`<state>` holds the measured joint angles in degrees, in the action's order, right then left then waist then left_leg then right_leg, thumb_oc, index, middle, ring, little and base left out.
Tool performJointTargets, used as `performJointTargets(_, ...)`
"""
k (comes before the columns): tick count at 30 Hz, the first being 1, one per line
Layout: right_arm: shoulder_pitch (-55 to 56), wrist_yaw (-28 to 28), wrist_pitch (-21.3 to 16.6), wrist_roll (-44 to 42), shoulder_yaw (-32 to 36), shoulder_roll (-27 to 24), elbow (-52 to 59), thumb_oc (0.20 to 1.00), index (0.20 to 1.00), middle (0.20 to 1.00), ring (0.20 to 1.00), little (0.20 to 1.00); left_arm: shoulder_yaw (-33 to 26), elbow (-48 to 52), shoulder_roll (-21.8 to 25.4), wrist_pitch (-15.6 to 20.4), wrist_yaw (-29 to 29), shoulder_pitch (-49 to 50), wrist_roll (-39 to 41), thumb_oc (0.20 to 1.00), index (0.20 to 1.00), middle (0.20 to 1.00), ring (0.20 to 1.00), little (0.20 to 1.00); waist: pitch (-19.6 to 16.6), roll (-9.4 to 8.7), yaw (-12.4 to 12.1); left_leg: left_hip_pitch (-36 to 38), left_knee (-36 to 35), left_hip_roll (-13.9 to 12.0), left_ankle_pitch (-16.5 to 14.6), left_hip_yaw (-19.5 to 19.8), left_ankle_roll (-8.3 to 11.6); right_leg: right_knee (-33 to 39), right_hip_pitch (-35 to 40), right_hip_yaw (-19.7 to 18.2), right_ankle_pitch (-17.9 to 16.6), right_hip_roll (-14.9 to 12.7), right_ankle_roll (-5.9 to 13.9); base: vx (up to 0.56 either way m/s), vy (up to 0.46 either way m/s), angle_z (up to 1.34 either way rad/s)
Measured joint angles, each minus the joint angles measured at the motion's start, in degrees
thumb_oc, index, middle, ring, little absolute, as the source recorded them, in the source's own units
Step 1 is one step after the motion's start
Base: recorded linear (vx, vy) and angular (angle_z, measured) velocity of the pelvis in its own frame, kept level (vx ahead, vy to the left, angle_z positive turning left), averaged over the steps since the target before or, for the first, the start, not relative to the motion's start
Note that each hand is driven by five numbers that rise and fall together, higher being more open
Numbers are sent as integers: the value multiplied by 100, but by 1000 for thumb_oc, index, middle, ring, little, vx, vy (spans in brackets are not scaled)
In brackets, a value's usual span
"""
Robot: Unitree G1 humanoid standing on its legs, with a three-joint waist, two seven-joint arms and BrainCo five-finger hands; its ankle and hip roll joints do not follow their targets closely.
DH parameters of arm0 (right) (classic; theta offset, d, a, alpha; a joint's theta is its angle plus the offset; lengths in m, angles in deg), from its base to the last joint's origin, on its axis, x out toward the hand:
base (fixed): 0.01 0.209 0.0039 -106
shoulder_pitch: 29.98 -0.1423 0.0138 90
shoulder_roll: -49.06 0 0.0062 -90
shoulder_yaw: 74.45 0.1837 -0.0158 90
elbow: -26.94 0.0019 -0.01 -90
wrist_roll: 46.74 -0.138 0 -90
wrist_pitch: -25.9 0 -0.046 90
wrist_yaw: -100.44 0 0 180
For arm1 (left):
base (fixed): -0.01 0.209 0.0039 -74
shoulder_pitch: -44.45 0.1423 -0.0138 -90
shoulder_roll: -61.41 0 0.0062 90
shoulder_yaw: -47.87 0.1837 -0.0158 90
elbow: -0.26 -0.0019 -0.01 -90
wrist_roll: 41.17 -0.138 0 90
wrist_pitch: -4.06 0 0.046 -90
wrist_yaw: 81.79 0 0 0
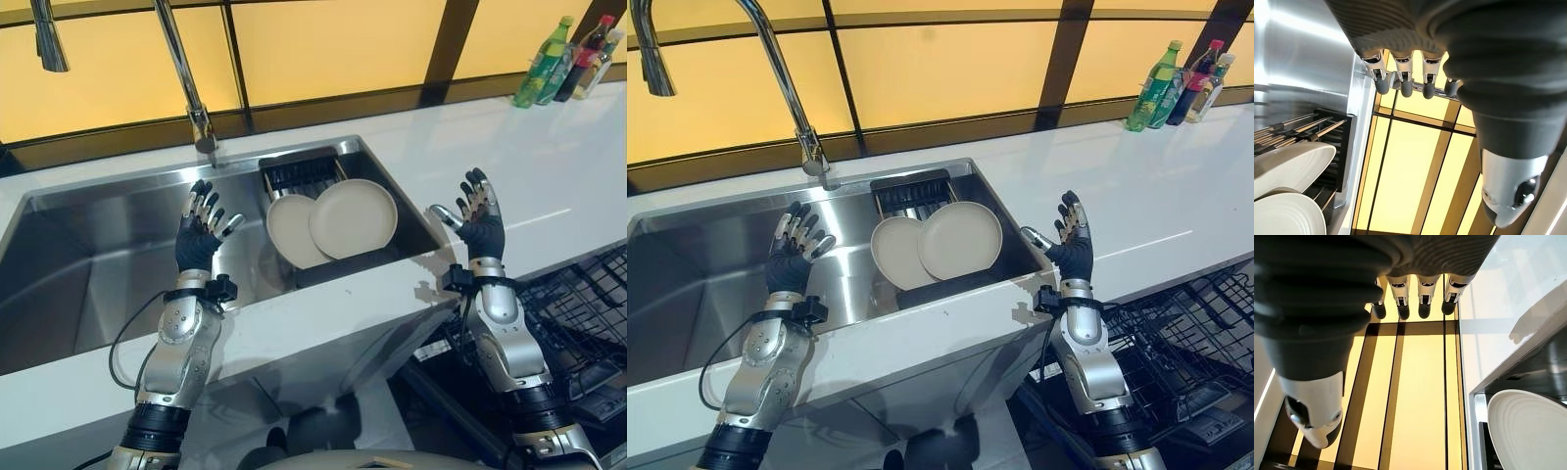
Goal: Pick up plates and place into dishwasher.
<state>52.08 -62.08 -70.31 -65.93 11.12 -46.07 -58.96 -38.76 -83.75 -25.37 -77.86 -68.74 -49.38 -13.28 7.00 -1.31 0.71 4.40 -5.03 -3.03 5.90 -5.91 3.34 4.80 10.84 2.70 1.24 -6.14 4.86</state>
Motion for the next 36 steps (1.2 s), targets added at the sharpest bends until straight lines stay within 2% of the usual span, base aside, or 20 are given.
performJointTargets(11,0,-56,79,-2,0,0,0,1000,1000,1000,1000,1000,-2,0,0,5,-81,4,-4,1000,1000,1000,1000,1000,-242,18,1,-5,-28,-10,-31,0,-18,31,-10,13,-24,3,-4,-3,0,0)
performJointTargets(20,1,-60,256,-4,-3,0,0,1000,1000,1000,1000,1000,-13,0,0,8,-79,10,-33,1000,1000,1000,1000,1000,-276,12,-1,-4,-26,-9,-21,0,-3,31,-9,13,-24,3,-5,0,0,0)
performJointTargets(24,0,-61,293,-5,-4,0,0,1000,1000,1000,1000,1000,-27,0,25,20,-83,9,-492,1000,1000,1000,1000,1000,-293,17,1,-4,-24,-9,-12,-1,11,31,-9,13,-24,3,-5,9,2,0)
performJointTargets(31,1,-55,312,-13,-38,0,0,1000,1000,1000,1000,1000,-64,-1,609,159,-269,-67,-1127,1000,1000,1000,1000,1000,-319,30,30,4,-28,-11,-13,-16,10,31,-10,-24,-25,1,-4,44,10,-1)
performJointTargets(36,2,-62,320,-58,-84,0,-3,1000,1000,1000,1000,1000,-177,-11,998,195,-347,-266,-1278,1000,1000,1000,1000,1000,-337,53,176,12,-30,-11,-16,-44,8,30,-11,-45,-26,-3,-1,82,5,-1)
